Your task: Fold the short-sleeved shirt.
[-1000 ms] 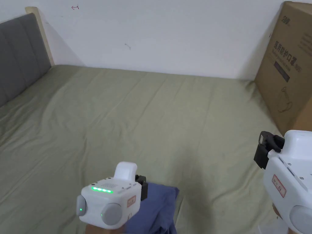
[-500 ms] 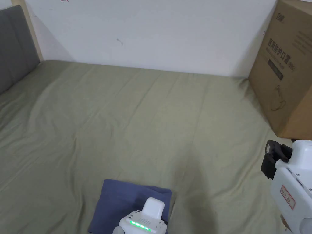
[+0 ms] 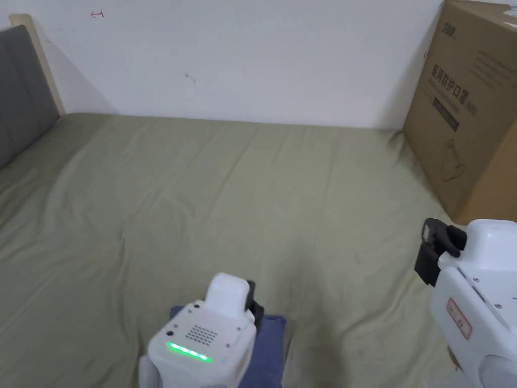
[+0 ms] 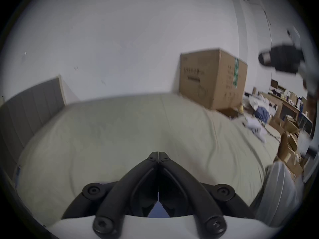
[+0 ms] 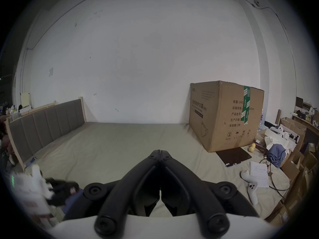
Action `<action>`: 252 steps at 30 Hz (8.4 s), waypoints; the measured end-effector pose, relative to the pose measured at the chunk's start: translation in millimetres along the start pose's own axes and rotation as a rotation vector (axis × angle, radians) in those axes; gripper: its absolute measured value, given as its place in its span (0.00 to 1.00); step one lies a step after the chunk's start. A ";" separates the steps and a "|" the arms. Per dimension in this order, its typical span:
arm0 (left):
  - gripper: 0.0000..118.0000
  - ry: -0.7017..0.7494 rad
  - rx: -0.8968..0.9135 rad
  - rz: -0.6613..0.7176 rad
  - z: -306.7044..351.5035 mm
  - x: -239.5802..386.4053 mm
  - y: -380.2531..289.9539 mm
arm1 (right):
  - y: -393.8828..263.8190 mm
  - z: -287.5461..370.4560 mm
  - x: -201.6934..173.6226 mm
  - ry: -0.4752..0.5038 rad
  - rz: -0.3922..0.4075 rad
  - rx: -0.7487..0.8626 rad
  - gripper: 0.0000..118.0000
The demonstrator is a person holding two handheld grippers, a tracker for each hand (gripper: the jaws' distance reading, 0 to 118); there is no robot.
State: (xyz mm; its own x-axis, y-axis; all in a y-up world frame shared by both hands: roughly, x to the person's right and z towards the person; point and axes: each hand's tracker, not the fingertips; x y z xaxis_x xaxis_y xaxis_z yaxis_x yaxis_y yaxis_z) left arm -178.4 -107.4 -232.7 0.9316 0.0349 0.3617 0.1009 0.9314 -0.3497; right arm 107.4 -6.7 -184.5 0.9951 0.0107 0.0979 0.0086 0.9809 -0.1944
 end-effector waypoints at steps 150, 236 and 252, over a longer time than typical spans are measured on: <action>0.80 0.390 0.292 0.057 83.9 -195.1 184.4 | 65.7 -29.4 -68.9 0.015 0.074 0.124 0.00; 1.00 0.252 0.377 0.043 68.3 -89.8 130.5 | 69.1 14.0 -29.1 -0.035 0.013 0.191 1.00; 1.00 0.247 0.386 0.009 68.9 -83.1 132.3 | 70.2 11.7 -32.4 -0.031 0.023 0.192 1.00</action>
State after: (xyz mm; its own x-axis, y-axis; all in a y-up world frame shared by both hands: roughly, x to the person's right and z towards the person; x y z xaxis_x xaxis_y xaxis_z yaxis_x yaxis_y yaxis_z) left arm -266.5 38.0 -249.5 0.9919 -0.0002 0.1271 -0.0015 0.9999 0.0129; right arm 74.6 64.1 -189.9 0.9913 0.0363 0.1263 -0.0357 0.9993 -0.0074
